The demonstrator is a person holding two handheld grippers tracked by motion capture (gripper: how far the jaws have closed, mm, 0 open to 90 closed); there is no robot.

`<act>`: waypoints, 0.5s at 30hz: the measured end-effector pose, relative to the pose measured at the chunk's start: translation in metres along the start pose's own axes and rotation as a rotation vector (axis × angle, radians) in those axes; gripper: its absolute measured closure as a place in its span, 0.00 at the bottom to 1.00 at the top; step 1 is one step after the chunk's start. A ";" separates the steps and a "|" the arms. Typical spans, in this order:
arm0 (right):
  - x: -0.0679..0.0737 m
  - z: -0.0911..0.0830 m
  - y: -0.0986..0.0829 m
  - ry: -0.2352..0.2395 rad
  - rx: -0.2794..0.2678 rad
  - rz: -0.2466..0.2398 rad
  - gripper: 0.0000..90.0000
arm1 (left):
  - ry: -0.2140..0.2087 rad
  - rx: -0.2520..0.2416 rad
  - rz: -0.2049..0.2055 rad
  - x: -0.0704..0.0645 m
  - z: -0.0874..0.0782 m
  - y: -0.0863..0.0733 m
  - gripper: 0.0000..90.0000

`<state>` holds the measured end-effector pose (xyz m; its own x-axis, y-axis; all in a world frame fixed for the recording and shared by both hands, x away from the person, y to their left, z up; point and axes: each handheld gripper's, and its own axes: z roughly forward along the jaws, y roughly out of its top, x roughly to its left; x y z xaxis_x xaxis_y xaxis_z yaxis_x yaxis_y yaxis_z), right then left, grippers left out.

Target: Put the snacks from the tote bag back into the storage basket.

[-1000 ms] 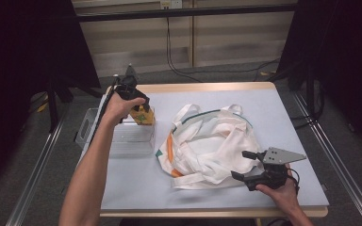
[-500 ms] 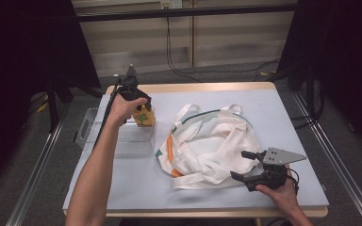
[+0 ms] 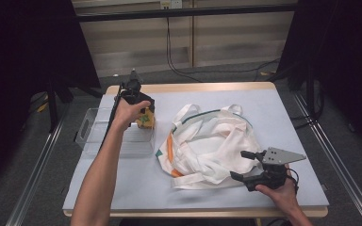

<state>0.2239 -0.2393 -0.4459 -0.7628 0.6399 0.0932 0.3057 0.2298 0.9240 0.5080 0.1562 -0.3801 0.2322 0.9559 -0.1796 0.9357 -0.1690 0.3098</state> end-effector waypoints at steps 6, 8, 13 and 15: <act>-0.001 0.000 0.000 0.000 -0.004 -0.001 0.19 | -0.017 0.000 0.027 0.004 -0.002 -0.001 0.27; -0.001 -0.001 0.000 -0.003 -0.003 0.001 0.19 | -0.020 -0.006 0.032 0.005 -0.002 -0.002 0.27; -0.001 -0.001 0.000 -0.008 -0.003 0.002 0.19 | -0.018 -0.027 0.032 0.007 -0.003 -0.006 0.23; -0.001 -0.001 0.000 -0.004 -0.002 0.000 0.19 | -0.018 -0.028 0.039 0.008 -0.004 -0.007 0.17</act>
<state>0.2242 -0.2406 -0.4462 -0.7605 0.6429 0.0915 0.3045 0.2286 0.9247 0.5026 0.1659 -0.3804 0.2730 0.9444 -0.1834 0.9181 -0.1988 0.3428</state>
